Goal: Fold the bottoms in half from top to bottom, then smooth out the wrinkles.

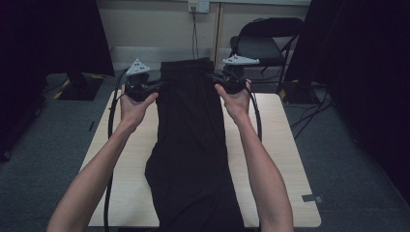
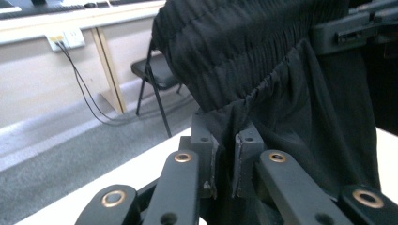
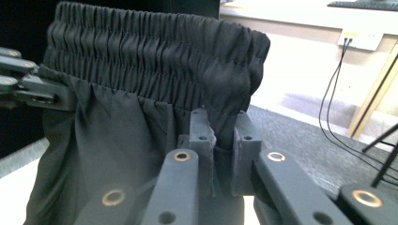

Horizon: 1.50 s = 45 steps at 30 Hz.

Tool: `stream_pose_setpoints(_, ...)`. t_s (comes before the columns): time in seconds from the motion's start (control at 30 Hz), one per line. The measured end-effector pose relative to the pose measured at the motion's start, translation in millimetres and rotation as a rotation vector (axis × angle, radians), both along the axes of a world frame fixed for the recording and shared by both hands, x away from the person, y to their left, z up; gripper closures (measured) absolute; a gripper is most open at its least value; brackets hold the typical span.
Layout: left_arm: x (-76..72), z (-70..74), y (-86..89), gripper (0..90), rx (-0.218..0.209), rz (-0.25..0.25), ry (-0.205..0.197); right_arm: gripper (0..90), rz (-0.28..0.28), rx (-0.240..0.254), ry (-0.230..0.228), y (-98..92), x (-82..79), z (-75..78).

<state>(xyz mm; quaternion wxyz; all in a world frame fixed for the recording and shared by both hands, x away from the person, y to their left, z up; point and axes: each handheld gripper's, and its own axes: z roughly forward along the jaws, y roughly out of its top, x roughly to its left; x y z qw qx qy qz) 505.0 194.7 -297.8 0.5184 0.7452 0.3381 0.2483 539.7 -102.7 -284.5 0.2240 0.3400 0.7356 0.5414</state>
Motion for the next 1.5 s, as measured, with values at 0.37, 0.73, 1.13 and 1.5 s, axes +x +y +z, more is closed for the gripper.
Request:
stream_pose_setpoints(0.37, -49.8, -12.0, -1.3, 82.3, 0.007, -0.076, 0.015, 81.6, 0.065, 0.028, 0.033, -13.2, -40.7, -20.4)
stream_pose_setpoints(0.73, -129.5, -64.7, -3.2, 82.3, 0.004, -0.187, 0.126, 81.6, 0.173, 0.003, 0.102, -32.7, -128.0, -59.0)
stream_pose_setpoints(1.13, -167.5, -151.7, -10.2, 82.0, 0.135, -0.247, 0.370, 81.5, 0.200, -0.141, 0.296, -31.7, -185.0, -145.0)
stream_pose_setpoints(1.5, -156.4, -185.8, -17.7, 82.0, 0.263, -0.210, 0.462, 81.1, 0.190, -0.284, 0.402, -17.2, -179.7, -202.5)
